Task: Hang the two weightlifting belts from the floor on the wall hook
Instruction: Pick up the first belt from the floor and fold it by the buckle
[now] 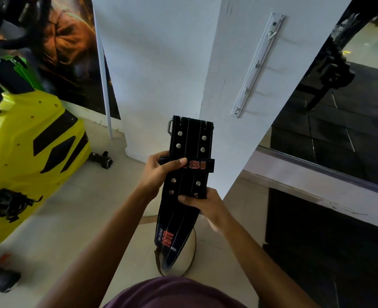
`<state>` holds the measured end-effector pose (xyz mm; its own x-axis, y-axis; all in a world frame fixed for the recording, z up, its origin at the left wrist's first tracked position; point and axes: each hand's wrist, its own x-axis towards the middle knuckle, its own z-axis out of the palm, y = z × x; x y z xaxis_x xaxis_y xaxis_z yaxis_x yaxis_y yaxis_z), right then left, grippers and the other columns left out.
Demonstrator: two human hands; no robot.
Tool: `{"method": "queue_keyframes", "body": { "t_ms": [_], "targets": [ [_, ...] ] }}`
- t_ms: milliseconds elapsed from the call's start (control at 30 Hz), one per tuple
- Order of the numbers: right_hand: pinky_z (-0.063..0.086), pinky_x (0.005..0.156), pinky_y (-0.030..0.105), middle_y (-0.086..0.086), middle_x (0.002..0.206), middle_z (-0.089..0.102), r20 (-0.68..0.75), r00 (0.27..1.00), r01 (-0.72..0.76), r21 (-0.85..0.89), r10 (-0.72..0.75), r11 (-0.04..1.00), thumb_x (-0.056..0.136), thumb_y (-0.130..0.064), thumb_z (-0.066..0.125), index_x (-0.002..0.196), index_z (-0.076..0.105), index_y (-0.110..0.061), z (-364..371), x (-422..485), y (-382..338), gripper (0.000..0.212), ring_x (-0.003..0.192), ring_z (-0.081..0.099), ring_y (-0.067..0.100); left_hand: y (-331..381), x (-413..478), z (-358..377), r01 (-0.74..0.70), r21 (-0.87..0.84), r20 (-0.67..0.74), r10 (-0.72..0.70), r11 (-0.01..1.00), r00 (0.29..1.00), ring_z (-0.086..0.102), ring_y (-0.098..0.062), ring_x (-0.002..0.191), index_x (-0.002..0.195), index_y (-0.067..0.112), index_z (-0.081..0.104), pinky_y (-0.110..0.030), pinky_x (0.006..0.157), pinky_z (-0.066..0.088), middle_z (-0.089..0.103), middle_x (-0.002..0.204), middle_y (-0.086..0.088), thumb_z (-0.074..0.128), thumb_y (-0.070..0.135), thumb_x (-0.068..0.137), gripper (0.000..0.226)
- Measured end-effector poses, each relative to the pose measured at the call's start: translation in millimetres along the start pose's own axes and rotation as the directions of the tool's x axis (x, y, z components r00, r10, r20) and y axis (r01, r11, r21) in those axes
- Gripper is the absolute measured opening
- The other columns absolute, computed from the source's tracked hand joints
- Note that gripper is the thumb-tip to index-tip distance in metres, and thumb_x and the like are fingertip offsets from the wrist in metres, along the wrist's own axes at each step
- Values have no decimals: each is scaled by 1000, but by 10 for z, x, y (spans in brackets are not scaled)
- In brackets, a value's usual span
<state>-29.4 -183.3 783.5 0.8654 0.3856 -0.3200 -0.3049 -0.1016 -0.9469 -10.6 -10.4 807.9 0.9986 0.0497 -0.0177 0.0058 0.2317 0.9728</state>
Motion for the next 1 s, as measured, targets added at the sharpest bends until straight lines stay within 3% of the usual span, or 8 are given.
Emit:
{"method": "queue_keyframes", "body": {
  "t_ms": [67, 267, 433, 533, 667, 867, 1000],
  "targets": [
    [58, 85, 38, 10, 110, 75, -26, 998, 63, 104, -61, 993, 83, -16, 74, 115, 69, -10, -102, 65, -228, 34, 101, 72, 25, -8, -24, 0, 14, -9, 19, -14, 1000, 1000, 71, -31, 86, 103, -6, 67, -31, 74, 56, 72, 96, -21, 70, 14, 78, 31],
    [57, 86, 45, 18, 108, 72, -114, 991, 102, 245, -76, 964, 86, -23, 71, 115, 66, 1, -320, 343, -764, 38, 104, 69, 37, -17, -78, 55, 34, -12, 61, -33, 999, 998, 70, -33, 87, 106, -7, 65, -29, 72, 56, 70, 100, -25, 70, 15, 78, 36],
    [58, 85, 46, 11, 111, 74, 45, 998, 51, 52, -54, 997, 81, -18, 75, 115, 68, -9, -294, 263, -682, 36, 103, 71, 29, 59, -105, 36, 37, -71, 20, -36, 997, 999, 71, -31, 88, 107, -4, 65, -31, 73, 57, 71, 100, -21, 69, 17, 78, 36],
    [59, 83, 44, 9, 109, 75, -34, 993, 111, 26, -110, 994, 83, -16, 74, 112, 70, -13, -171, 206, -523, 30, 100, 72, 23, 153, -72, -13, 65, -20, 45, -64, 998, 997, 70, -30, 89, 112, -3, 62, -31, 73, 57, 70, 102, -19, 68, 20, 82, 39],
    [58, 81, 39, 10, 106, 76, -97, 978, 189, 62, -183, 980, 82, -10, 74, 111, 70, -8, -76, 196, -442, 29, 96, 73, 23, 495, 176, -76, 148, 6, 51, -148, 989, 988, 63, -29, 92, 123, 1, 53, -36, 71, 57, 64, 106, -12, 52, 24, 95, 36],
    [56, 80, 37, 7, 102, 77, -179, 953, 260, 77, -243, 962, 81, -12, 75, 107, 71, -12, -8, 211, -493, 26, 96, 73, 24, 636, 316, -170, 177, 125, 183, -198, 976, 963, 69, -22, 94, 118, 2, 58, -32, 76, 59, 69, 104, -9, 63, 6, 86, 32],
    [55, 83, 32, 5, 97, 77, -207, 938, 295, 55, -279, 954, 80, -12, 75, 100, 72, -13, -63, 215, -553, 20, 93, 74, 20, 252, 65, -183, 208, 9, 281, -202, 978, 938, 68, -26, 94, 115, 3, 59, -33, 78, 57, 70, 100, -9, 65, 6, 81, 35]
  ]
}}
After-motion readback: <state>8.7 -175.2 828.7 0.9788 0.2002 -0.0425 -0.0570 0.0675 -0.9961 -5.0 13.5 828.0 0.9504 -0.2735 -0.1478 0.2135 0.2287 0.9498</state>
